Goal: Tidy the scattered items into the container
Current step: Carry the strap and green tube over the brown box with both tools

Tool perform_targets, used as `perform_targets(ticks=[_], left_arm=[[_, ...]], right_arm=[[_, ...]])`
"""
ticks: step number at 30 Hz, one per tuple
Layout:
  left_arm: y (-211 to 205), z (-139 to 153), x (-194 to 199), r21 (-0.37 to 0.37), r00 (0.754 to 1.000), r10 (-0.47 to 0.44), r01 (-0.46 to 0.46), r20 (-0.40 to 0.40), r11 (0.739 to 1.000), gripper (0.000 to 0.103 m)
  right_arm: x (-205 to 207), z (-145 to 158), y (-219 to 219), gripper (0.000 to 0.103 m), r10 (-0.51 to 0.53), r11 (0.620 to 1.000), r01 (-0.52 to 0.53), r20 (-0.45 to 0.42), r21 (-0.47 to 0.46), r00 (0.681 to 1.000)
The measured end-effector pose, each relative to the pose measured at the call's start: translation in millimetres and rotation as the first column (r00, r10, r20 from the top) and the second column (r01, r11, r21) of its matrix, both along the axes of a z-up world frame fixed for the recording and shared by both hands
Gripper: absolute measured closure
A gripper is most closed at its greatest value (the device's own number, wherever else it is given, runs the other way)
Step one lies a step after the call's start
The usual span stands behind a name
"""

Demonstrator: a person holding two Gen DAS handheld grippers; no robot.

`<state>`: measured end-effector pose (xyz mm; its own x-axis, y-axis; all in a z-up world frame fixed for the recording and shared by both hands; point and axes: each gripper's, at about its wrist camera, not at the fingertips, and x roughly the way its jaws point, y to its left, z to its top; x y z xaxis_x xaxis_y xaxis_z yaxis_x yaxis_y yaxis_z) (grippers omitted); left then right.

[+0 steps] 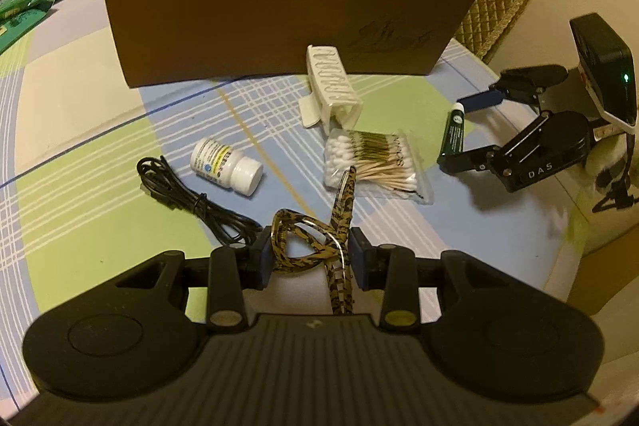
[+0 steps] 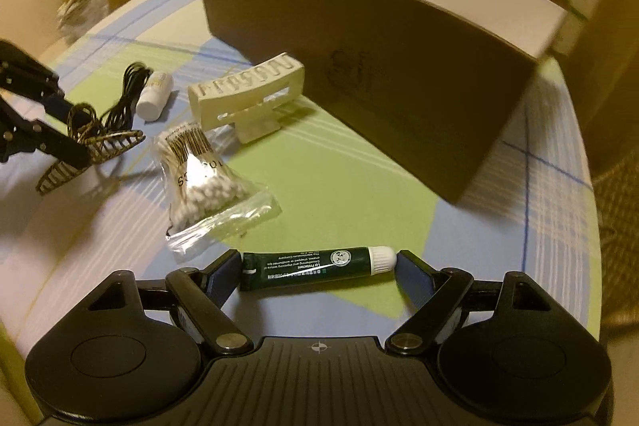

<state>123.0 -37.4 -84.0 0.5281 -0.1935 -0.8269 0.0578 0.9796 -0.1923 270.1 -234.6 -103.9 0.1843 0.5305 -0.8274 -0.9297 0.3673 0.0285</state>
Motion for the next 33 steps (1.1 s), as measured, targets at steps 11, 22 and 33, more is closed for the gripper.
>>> perform_targets(ticks=[11,22,33], left_arm=[[2,20,-6,-0.003,0.999,0.000,0.001,0.046,1.000,0.070],[13,48,-7,-0.008,0.994,0.039,-0.039,0.106,0.999,0.070],[36,79,6,-0.005,0.980,0.088,-0.089,0.179,0.996,0.070]], right_arm=[[-8,40,-12,0.022,-0.107,0.989,0.110,-0.034,0.099,0.994],[-6,73,5,0.022,-0.097,0.981,0.098,-0.014,0.170,0.995],[18,103,24,0.022,-0.081,0.971,0.076,0.011,0.228,0.997]])
